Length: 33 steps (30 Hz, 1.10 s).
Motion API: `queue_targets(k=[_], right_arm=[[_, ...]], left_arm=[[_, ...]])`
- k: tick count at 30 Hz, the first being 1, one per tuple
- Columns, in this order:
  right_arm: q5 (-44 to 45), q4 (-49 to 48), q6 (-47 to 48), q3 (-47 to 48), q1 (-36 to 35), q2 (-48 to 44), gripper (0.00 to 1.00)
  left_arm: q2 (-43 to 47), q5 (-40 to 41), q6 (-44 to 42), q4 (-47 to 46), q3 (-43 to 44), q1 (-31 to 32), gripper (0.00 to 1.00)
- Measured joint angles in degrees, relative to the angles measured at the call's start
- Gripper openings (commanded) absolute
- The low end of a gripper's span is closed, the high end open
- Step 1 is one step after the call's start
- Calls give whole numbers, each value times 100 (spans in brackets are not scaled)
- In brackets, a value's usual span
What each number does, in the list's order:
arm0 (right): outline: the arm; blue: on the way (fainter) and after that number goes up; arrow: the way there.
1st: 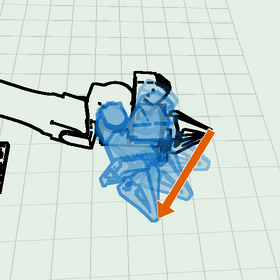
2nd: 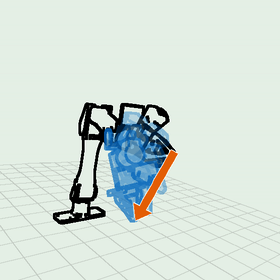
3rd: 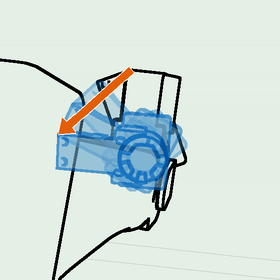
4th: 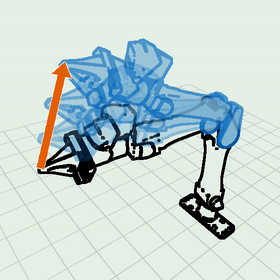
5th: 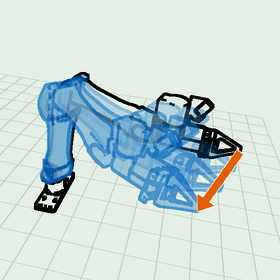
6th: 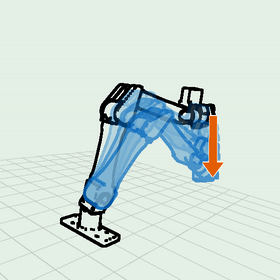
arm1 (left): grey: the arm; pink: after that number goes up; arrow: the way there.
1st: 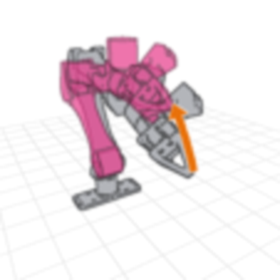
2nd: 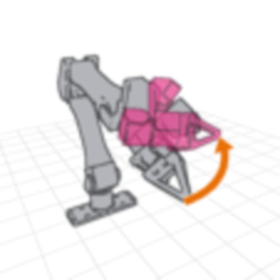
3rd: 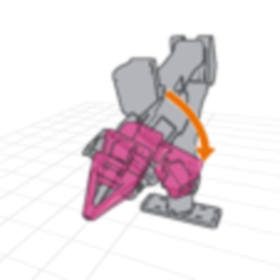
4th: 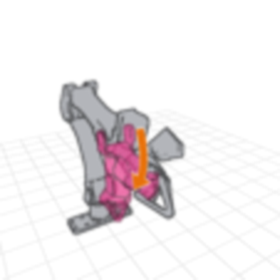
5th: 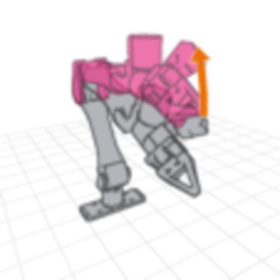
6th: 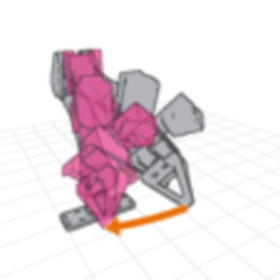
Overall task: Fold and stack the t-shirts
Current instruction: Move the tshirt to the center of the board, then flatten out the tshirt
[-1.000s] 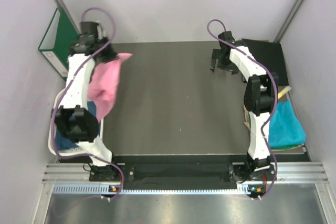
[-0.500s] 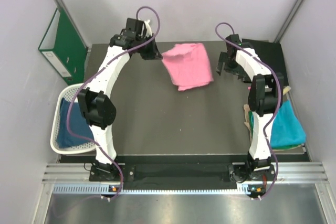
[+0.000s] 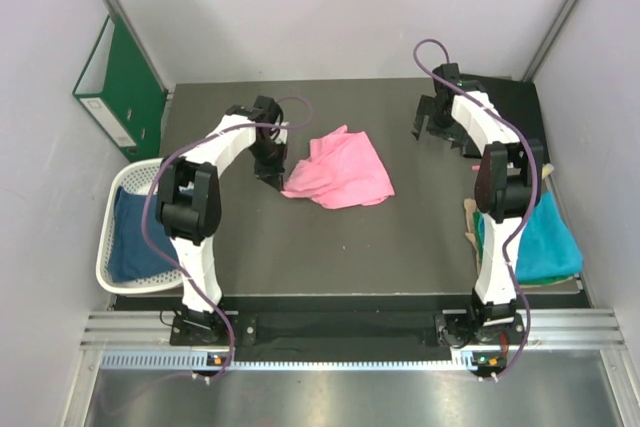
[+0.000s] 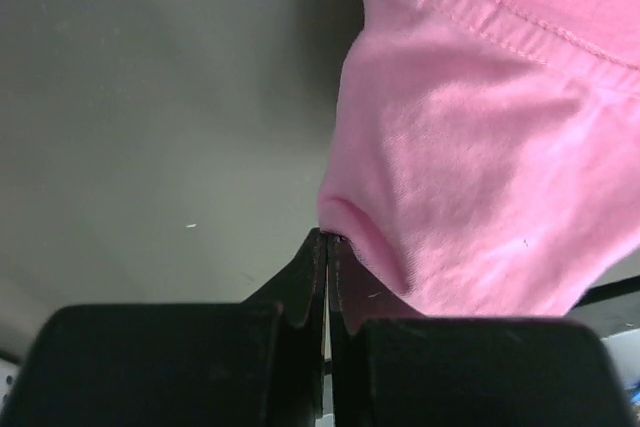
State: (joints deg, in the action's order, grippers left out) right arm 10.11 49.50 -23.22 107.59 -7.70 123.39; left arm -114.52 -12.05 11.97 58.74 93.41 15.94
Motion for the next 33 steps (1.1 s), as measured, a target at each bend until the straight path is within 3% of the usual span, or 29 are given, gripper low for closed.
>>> queue_targets(k=[2, 3, 13, 18, 22, 24, 26, 27, 30, 33], right_arm=[[-101, -57, -2, 0, -13, 0, 100], [-133, -70, 0, -4, -31, 0, 100], [-343, -170, -72, -223, -87, -2, 100], [-402, -181, -98, -234, -90, -2, 100], [-407, -221, -105, -302, -90, -2, 100], [-413, -219, -109, -343, -90, -2, 100], [-420, -216, -129, -396, -90, -2, 100], [-420, -214, -142, -413, -90, -2, 100], [-422, -236, -149, -461, -90, -11, 100], [-420, -243, -149, -479, -90, -17, 100]], left_arm=[[31, 105, -46, 13, -157, 0, 52], [50, 164, -72, 42, -212, 0, 98], [868, 385, -2, -420, -205, -15, 99], [345, -149, 125, -605, 778, -15, 99], [-157, -654, 192, -841, 1005, -15, 99], [-455, -846, 205, -780, 1150, -15, 86], [-726, -977, 214, -767, 1259, -15, 67], [-841, -1023, 210, -767, 1270, -15, 41], [-1064, -1121, 188, -682, 1270, -15, 0], [-1104, -1163, 162, -636, 1272, -15, 0]])
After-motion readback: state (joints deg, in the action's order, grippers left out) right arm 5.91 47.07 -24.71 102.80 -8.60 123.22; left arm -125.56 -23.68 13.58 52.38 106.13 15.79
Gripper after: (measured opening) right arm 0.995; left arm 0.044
